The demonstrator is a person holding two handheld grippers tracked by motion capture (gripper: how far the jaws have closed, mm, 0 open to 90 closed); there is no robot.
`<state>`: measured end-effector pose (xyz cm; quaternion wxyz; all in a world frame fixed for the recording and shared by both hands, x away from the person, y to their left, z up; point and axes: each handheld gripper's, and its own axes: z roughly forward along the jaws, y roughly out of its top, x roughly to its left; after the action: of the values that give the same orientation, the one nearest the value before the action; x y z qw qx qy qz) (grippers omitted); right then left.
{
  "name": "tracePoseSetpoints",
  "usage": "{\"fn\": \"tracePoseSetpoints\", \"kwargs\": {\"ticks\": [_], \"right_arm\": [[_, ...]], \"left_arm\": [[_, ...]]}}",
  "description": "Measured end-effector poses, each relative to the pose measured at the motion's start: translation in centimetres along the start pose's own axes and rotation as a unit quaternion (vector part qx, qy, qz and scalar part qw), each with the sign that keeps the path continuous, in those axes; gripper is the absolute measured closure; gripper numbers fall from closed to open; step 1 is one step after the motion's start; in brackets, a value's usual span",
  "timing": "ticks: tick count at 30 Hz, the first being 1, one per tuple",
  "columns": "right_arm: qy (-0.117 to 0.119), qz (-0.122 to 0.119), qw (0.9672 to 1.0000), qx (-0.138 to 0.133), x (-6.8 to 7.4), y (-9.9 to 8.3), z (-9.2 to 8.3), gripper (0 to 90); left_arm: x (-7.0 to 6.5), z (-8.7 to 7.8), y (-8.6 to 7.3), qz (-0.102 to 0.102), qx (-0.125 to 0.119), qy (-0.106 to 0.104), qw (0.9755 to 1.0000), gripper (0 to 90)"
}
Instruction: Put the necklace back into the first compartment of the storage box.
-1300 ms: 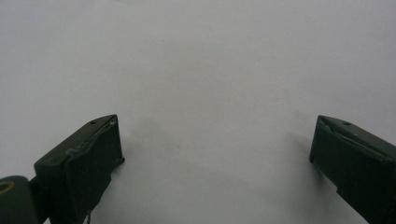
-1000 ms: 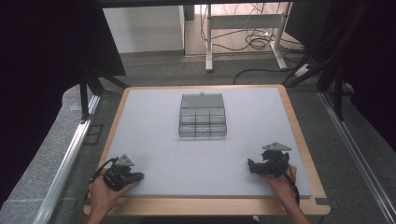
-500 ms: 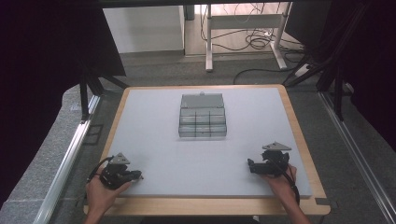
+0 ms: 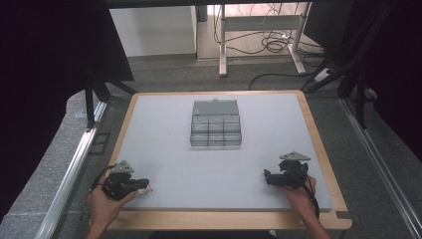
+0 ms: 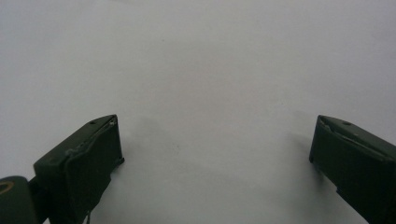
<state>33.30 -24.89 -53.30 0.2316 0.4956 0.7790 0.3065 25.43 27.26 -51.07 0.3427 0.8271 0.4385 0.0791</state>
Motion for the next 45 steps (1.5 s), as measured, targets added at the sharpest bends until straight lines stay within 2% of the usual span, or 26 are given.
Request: {"fn": "tracePoseSetpoints", "kwargs": {"ticks": [12, 16, 21, 33, 45], "right_arm": [[0.0, 0.0, 1.0, -0.001, 0.0, 0.0, 0.0, 2.0], [0.0, 0.0, 1.0, -0.001, 0.0, 0.0, 0.0, 2.0], [0.0, 0.0, 1.0, 0.0, 0.0, 0.0, 0.0, 2.0], [0.0, -0.001, 1.0, 0.0, 0.0, 0.0, 0.0, 2.0], [-0.001, -0.001, 1.0, 0.0, 0.0, 0.0, 0.0, 2.0]], "left_arm": [[0.3, -1.1, 1.0, -0.005, -0.023, -0.004, 0.9997, 89.5], [0.3, -1.3, 1.3, -0.002, -0.022, -0.005, 0.9997, 89.5], [0.4, -2.3, 1.9, 0.0, -0.027, -0.007, 0.9996, 89.5], [0.4, -5.1, 4.0, 0.007, -0.055, -0.009, 0.9984, 89.5], [0.4, -7.8, 6.2, 0.015, -0.077, -0.002, 0.9969, 89.5]]}}
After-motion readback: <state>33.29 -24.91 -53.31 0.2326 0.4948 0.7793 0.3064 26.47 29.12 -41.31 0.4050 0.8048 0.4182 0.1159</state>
